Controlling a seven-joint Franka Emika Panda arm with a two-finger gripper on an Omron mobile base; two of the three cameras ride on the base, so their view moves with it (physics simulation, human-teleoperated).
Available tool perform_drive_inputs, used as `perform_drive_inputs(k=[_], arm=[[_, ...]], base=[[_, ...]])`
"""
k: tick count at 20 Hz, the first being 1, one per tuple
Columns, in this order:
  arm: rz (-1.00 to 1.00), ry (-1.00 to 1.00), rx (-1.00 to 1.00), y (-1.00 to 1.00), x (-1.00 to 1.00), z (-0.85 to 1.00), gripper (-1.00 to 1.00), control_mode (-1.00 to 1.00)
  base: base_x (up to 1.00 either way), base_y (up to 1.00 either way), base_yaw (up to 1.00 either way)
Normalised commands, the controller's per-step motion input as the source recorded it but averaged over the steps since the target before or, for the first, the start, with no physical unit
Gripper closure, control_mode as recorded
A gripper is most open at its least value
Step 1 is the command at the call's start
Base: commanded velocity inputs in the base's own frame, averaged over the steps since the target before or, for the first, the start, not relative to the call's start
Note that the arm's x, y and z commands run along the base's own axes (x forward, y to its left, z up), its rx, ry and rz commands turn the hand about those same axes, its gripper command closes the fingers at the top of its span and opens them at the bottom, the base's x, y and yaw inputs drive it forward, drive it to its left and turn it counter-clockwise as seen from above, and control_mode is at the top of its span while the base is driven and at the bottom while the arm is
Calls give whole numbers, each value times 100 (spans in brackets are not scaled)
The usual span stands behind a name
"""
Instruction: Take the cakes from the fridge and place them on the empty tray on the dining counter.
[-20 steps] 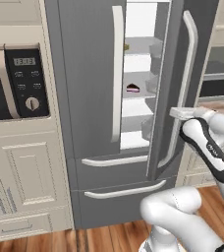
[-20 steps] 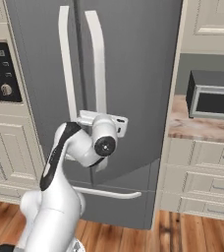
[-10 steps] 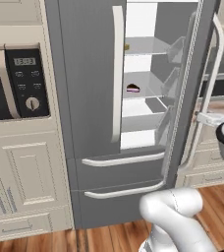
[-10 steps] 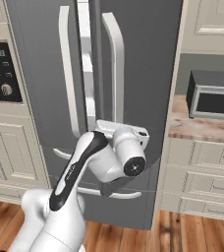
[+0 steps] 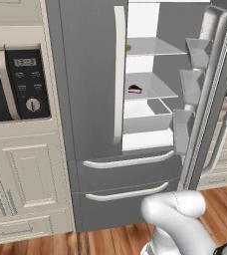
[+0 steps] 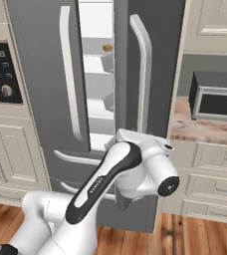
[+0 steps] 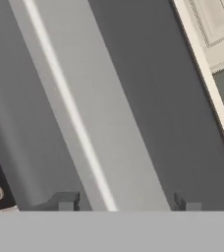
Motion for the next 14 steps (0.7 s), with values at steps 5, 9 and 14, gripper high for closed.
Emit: perform_drive_inputs(k=[5, 9, 14], arm=[[6, 0, 0, -2, -25, 0, 100, -100], [6, 0, 0, 0, -27, 0, 100, -100], [6, 0, 0, 0, -28, 0, -100, -100]], base=[[0, 0, 0], [0, 0, 0], [0, 0, 0]])
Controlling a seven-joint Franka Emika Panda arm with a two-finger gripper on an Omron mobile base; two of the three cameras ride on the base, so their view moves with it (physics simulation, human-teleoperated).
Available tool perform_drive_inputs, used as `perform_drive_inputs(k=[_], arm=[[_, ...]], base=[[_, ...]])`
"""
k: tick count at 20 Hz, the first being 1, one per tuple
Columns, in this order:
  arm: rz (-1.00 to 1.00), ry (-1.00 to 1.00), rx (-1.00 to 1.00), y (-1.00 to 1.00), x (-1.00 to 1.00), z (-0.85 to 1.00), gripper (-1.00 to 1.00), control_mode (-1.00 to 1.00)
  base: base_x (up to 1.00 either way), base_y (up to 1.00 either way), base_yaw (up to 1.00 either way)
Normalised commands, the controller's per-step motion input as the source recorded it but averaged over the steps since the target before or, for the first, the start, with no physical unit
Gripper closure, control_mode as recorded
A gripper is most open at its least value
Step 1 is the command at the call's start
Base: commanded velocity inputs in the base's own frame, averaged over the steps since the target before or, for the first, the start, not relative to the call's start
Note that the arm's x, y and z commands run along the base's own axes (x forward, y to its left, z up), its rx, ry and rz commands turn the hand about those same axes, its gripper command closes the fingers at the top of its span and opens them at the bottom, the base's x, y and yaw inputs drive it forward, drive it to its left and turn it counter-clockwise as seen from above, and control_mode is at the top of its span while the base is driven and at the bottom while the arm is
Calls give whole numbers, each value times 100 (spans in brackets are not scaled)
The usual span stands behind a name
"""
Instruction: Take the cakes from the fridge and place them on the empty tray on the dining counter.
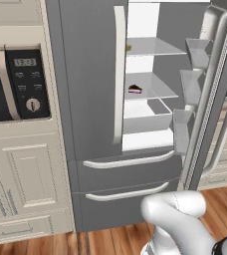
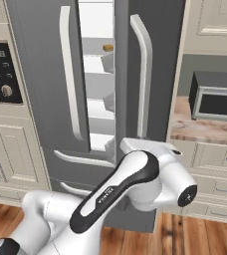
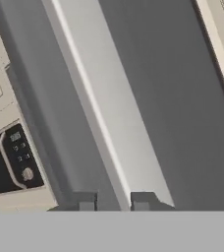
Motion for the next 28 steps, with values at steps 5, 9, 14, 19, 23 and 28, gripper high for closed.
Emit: perform_drive_inputs(k=[5, 9, 14, 19, 23, 28], arm=[[2, -5, 0, -7, -63, 0, -100, -100], [-2, -9, -17, 37, -73, 0, -100, -100], [-3, -1, -44, 79, -39, 0, -100, -100], [-9, 0, -50, 93, -10, 3, -100, -100], [-8, 0, -38, 62, -1, 19, -100, -100], [-5, 0, -33, 41, -6, 23, -100, -100]], base=[[0, 0, 0], [0, 0, 0], [0, 0, 0], [0, 0, 0], [0, 0, 0], [0, 0, 0]])
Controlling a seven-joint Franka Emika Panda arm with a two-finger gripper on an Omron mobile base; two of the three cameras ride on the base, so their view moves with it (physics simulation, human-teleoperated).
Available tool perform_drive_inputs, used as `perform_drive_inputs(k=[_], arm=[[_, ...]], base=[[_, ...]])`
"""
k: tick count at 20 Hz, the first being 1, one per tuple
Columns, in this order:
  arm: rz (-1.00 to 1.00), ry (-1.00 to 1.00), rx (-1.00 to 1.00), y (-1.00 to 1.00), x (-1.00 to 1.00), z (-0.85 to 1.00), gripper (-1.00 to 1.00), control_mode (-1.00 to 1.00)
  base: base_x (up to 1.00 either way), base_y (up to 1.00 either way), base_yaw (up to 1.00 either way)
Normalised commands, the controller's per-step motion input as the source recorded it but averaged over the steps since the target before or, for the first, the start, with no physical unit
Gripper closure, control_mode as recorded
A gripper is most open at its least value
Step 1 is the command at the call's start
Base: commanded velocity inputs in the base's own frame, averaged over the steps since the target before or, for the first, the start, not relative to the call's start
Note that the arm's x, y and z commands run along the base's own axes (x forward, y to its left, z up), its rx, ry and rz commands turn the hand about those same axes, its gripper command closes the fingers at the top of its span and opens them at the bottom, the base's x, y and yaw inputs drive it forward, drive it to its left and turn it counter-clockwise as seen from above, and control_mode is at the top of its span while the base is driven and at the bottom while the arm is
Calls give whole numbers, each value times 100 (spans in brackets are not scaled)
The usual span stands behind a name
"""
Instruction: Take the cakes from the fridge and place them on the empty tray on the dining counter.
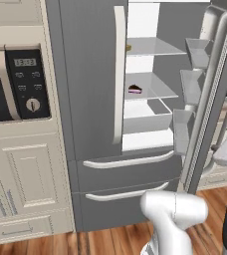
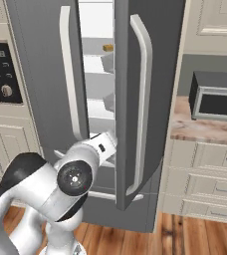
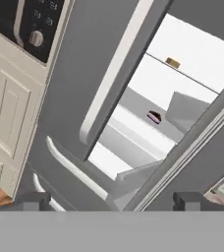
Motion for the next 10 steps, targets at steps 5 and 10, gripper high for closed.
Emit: perform_drive_inputs(k=[5, 10], arm=[[-10, 0, -43, 54, -7, 19, 100, -100], [-6, 0, -44, 46, -1, 12, 100, -100]], base=[[0, 0, 0], [0, 0, 0]])
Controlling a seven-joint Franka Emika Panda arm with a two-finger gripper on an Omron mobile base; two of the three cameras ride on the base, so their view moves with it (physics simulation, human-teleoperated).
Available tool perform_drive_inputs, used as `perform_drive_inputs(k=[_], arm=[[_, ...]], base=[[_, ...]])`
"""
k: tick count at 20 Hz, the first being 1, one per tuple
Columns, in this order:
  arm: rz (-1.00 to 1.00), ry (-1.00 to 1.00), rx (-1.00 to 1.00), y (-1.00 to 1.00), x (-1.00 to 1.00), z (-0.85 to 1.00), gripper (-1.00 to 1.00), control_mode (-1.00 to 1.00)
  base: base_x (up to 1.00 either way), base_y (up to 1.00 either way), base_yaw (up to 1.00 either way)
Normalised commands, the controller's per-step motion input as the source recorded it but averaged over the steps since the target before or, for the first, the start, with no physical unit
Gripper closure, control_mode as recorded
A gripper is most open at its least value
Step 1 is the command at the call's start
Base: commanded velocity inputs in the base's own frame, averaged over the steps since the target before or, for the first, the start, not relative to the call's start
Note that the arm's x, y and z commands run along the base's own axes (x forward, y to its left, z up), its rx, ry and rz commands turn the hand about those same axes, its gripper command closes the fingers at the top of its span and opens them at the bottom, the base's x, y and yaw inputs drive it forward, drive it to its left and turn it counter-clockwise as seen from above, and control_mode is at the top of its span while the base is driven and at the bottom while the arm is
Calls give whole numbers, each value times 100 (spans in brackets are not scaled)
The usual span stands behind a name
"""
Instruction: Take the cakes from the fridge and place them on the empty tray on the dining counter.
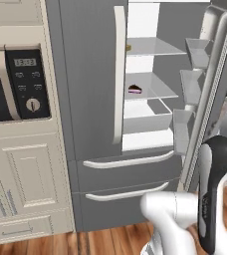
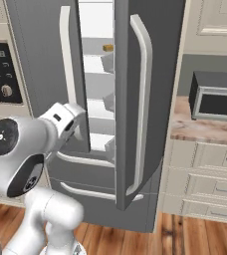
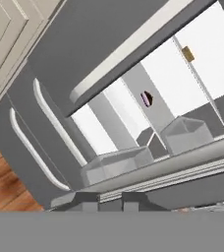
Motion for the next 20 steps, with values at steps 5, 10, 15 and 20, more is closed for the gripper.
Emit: perform_drive_inputs(k=[5, 10, 15, 20], arm=[[-6, 0, -46, 43, 0, 0, 100, -100], [-1, 0, -41, 9, 0, 0, 100, -100], [0, 0, -26, 0, 0, 0, 100, -100], [-2, 0, -6, 0, 9, 0, 100, -100]], base=[[0, 0, 0], [0, 0, 0], [0, 0, 0], [0, 0, 0]])
